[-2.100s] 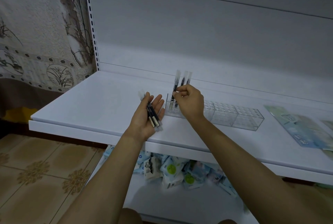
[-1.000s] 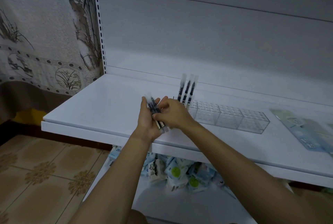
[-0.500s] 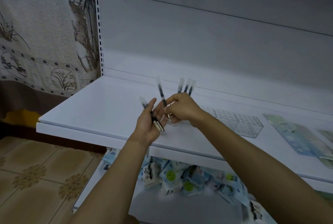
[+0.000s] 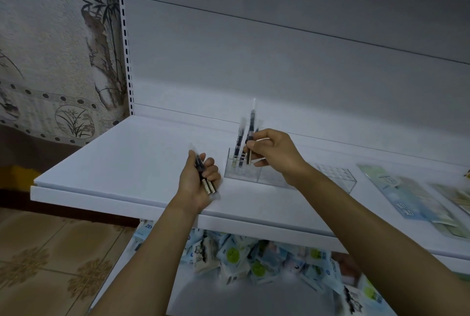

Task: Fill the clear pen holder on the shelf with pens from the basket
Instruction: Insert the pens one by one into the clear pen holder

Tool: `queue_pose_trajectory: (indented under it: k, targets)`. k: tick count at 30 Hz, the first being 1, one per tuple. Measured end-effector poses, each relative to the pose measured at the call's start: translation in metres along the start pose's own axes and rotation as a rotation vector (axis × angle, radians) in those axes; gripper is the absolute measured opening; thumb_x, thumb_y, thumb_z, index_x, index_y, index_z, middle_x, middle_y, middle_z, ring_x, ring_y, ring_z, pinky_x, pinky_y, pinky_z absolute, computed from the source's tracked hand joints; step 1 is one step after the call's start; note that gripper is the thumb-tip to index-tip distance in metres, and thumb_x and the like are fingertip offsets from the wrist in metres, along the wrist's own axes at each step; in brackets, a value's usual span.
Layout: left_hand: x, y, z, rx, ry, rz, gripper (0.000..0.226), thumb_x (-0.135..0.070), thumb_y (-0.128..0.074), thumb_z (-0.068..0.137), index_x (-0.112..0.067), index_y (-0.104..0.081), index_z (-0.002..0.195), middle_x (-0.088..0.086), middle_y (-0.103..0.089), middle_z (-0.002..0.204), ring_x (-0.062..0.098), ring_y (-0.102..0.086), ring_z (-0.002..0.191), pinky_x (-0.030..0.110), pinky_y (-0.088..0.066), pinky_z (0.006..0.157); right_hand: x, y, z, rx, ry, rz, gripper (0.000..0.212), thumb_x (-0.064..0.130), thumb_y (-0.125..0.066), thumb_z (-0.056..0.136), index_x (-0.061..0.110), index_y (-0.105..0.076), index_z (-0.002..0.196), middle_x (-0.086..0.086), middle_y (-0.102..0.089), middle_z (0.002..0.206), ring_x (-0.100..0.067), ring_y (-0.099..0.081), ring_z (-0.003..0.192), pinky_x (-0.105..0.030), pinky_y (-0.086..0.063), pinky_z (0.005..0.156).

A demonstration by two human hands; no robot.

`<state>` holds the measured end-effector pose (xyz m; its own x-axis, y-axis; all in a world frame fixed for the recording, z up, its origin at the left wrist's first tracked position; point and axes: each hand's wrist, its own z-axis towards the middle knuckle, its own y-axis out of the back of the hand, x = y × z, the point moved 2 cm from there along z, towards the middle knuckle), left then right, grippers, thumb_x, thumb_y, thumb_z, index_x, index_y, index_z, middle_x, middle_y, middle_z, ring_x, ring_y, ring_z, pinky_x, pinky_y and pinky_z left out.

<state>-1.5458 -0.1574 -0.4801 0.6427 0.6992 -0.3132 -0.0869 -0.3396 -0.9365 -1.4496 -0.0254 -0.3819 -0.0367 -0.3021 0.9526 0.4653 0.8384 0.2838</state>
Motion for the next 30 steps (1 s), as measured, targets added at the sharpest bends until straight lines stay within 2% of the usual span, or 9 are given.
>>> queue_pose_trajectory:
  k: [3, 6, 9, 12, 14, 19, 25, 27, 30]
  targets:
    - [0.001, -0.002, -0.001, 0.012, -0.018, 0.023, 0.035, -0.044, -0.040, 0.099, -0.015, -0.051, 0.082, -0.002, -0.048, 0.059, 0.006, -0.035, 0.036, 0.014, -0.031, 0.034, -0.001, 0.004, 0.002, -0.086, 0.034, 0.089, 0.017, 0.008, -0.066, 0.087, 0.007, -0.058, 0.102, -0.014, -0.070, 0.091, -0.019, -0.065, 0.068, -0.027, -0.059, 0.061]
    - [0.000, -0.002, -0.002, 0.004, -0.032, 0.035, 0.031, -0.039, -0.040, 0.100, -0.014, -0.054, 0.089, -0.001, -0.051, 0.061, 0.006, -0.037, 0.037, 0.014, -0.033, 0.036, -0.008, 0.002, 0.005, -0.186, 0.110, 0.061, 0.016, 0.010, -0.068, 0.086, 0.012, -0.053, 0.090, -0.014, -0.069, 0.089, -0.023, -0.069, 0.071, -0.028, -0.058, 0.058]
    - [-0.001, -0.002, -0.002, 0.008, -0.044, 0.063, 0.029, -0.038, -0.041, 0.100, -0.015, -0.058, 0.094, 0.001, -0.053, 0.065, 0.006, -0.039, 0.039, 0.014, -0.036, 0.037, -0.018, -0.007, 0.011, -0.297, 0.196, -0.045, 0.020, 0.016, -0.070, 0.084, 0.020, -0.050, 0.083, -0.008, -0.069, 0.086, -0.023, -0.070, 0.075, -0.038, -0.059, 0.067]
    - [-0.001, -0.004, -0.003, 0.031, -0.059, 0.089, 0.028, -0.042, -0.042, 0.099, -0.020, -0.060, 0.102, 0.001, -0.053, 0.070, 0.004, -0.040, 0.040, 0.014, -0.038, 0.038, -0.024, -0.013, 0.015, -0.407, 0.256, -0.034, 0.019, 0.016, -0.070, 0.085, 0.020, -0.051, 0.086, -0.001, -0.066, 0.085, -0.020, -0.069, 0.077, -0.040, -0.059, 0.071]
    - [-0.001, -0.006, -0.004, 0.046, -0.071, 0.099, 0.029, -0.043, -0.042, 0.098, -0.022, -0.060, 0.105, 0.000, -0.052, 0.069, 0.003, -0.039, 0.039, 0.013, -0.037, 0.038, -0.027, -0.016, 0.017, -0.446, 0.307, -0.037, 0.018, 0.015, -0.069, 0.085, 0.016, -0.052, 0.091, 0.003, -0.064, 0.083, -0.018, -0.068, 0.079, -0.037, -0.058, 0.070]
    - [-0.001, -0.005, -0.002, 0.049, -0.058, 0.110, 0.030, -0.042, -0.041, 0.099, -0.020, -0.060, 0.107, -0.002, -0.051, 0.064, 0.004, -0.035, 0.038, 0.014, -0.035, 0.036, -0.037, -0.018, 0.021, -0.472, 0.400, -0.124, 0.018, 0.013, -0.068, 0.086, 0.015, -0.052, 0.093, 0.016, -0.057, 0.079, -0.004, -0.059, 0.073, -0.013, -0.048, 0.065]
    - [0.000, -0.004, 0.002, 0.014, -0.002, 0.124, 0.016, -0.023, -0.044, 0.099, -0.014, -0.053, 0.089, -0.003, -0.051, 0.064, 0.004, -0.035, 0.037, 0.014, -0.033, 0.035, -0.045, -0.015, 0.023, -0.472, 0.403, -0.120, 0.018, 0.014, -0.068, 0.086, 0.014, -0.055, 0.097, 0.017, -0.057, 0.075, 0.001, -0.059, 0.069, -0.004, -0.043, 0.061]
    - [0.000, -0.003, 0.004, 0.004, 0.015, 0.115, 0.017, -0.018, -0.043, 0.099, -0.015, -0.047, 0.083, -0.003, -0.051, 0.062, 0.004, -0.035, 0.038, 0.014, -0.033, 0.035, -0.046, -0.016, 0.024, -0.450, 0.388, -0.133, 0.017, 0.016, -0.068, 0.086, 0.017, -0.054, 0.096, 0.016, -0.059, 0.075, 0.000, -0.060, 0.069, -0.010, -0.047, 0.063]
    - [0.001, -0.002, 0.004, -0.005, 0.017, 0.119, 0.013, -0.018, -0.044, 0.100, -0.016, -0.049, 0.088, -0.002, -0.054, 0.064, 0.004, -0.040, 0.041, 0.014, -0.036, 0.036, -0.053, -0.021, 0.027, -0.356, 0.355, -0.209, 0.013, 0.019, -0.068, 0.086, 0.016, -0.057, 0.093, 0.014, -0.059, 0.071, -0.005, -0.060, 0.066, -0.030, -0.054, 0.067]
